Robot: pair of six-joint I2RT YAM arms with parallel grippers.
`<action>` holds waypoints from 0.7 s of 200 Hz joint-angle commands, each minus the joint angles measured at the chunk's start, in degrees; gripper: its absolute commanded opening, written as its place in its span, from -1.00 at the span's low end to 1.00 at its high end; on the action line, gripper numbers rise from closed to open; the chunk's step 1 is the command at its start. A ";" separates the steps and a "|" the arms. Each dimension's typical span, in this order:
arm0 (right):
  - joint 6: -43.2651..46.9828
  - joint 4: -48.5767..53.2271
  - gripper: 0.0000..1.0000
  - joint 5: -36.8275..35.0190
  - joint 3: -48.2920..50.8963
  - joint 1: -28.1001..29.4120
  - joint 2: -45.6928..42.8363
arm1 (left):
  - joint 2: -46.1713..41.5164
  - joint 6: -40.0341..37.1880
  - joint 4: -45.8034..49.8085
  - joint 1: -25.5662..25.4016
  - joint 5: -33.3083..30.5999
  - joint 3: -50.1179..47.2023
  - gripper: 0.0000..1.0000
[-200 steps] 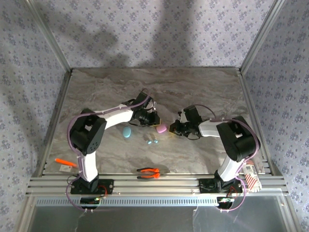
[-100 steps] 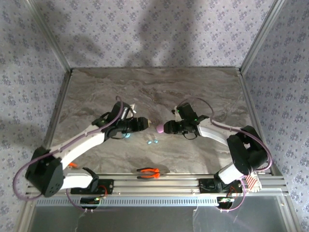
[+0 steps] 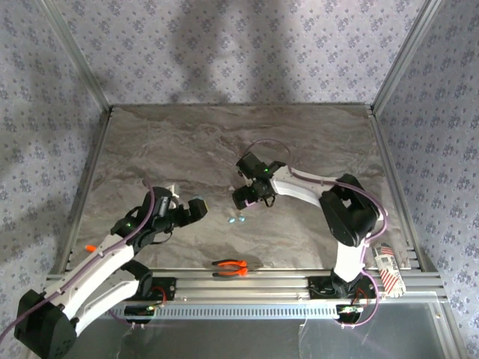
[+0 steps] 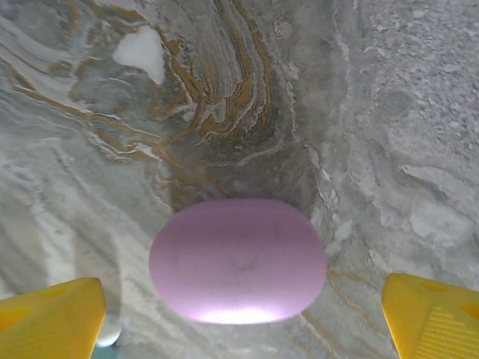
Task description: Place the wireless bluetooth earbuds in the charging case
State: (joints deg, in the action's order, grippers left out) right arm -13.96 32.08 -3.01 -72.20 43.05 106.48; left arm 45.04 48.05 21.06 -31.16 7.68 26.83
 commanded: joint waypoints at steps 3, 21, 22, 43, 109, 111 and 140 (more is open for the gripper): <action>2.97 7.01 0.90 -4.26 -4.88 0.89 4.30 | -1.33 0.12 1.05 0.67 0.47 -0.42 1.00; 2.80 8.33 0.82 -4.64 -7.67 0.90 7.06 | -1.41 -0.15 1.21 0.82 0.84 -0.51 0.99; 2.71 8.48 0.81 -4.68 -7.81 0.90 7.20 | -1.43 -0.20 1.19 0.83 0.88 -0.53 0.99; 1.80 10.33 0.68 -4.92 -10.34 0.56 9.37 | -1.75 -0.35 1.35 0.94 1.15 -0.72 0.99; 0.71 12.05 0.25 -3.08 -12.97 -1.46 11.74 | -3.01 -0.28 1.62 1.19 1.49 -1.34 0.99; 0.69 12.09 0.24 -3.07 -13.01 -1.51 11.74 | -3.00 -0.25 1.59 1.25 1.47 -1.30 0.99; -0.14 12.96 0.16 -2.98 -13.14 -2.93 10.92 | -3.23 -0.07 1.79 1.19 1.63 -1.22 1.00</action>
State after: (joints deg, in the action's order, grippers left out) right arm -13.02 41.87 -6.04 -83.94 41.36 116.71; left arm 42.72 48.07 22.20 -30.33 8.32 25.76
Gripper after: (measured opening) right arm 0.591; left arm 0.997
